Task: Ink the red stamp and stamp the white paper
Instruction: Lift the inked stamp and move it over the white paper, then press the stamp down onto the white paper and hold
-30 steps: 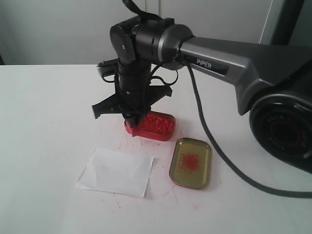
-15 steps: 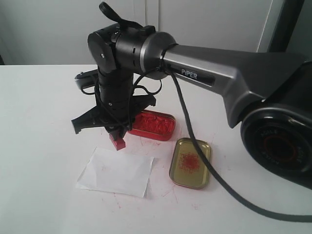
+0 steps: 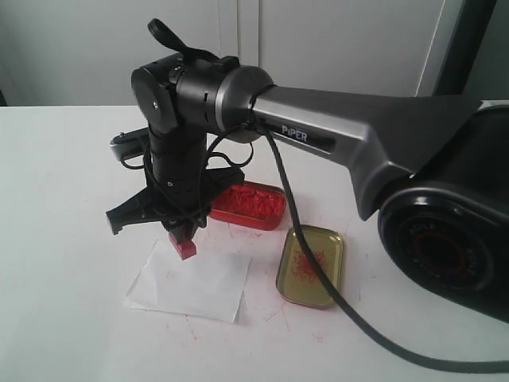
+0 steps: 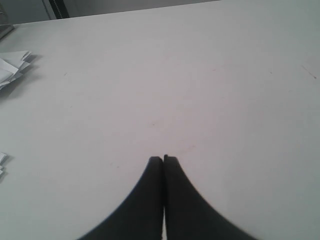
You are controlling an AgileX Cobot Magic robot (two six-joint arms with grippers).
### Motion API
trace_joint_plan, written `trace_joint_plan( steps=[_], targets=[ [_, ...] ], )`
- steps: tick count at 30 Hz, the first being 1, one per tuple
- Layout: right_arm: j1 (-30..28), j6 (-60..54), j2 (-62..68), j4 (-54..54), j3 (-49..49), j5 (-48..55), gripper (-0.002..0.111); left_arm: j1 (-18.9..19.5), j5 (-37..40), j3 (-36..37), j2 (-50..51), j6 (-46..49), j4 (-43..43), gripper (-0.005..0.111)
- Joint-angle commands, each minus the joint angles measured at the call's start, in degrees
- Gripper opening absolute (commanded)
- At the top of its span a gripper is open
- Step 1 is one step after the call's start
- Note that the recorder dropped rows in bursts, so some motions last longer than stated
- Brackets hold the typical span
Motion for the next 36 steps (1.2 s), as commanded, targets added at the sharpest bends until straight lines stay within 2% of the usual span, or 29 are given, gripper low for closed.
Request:
trace_joint_plan(
  steps=[1, 36],
  targets=[
    [0.0, -0.6, 0.3, 0.1, 0.1, -0.4, 0.0, -0.4, -0.3, 0.2, 0.0, -0.1, 0.0, 0.0],
    [1.7, -0.3, 1.2, -0.3, 2.8, -11.4, 0.0, -0.2, -0.3, 0.2, 0.0, -0.1, 0.0, 0.0]
  ],
)
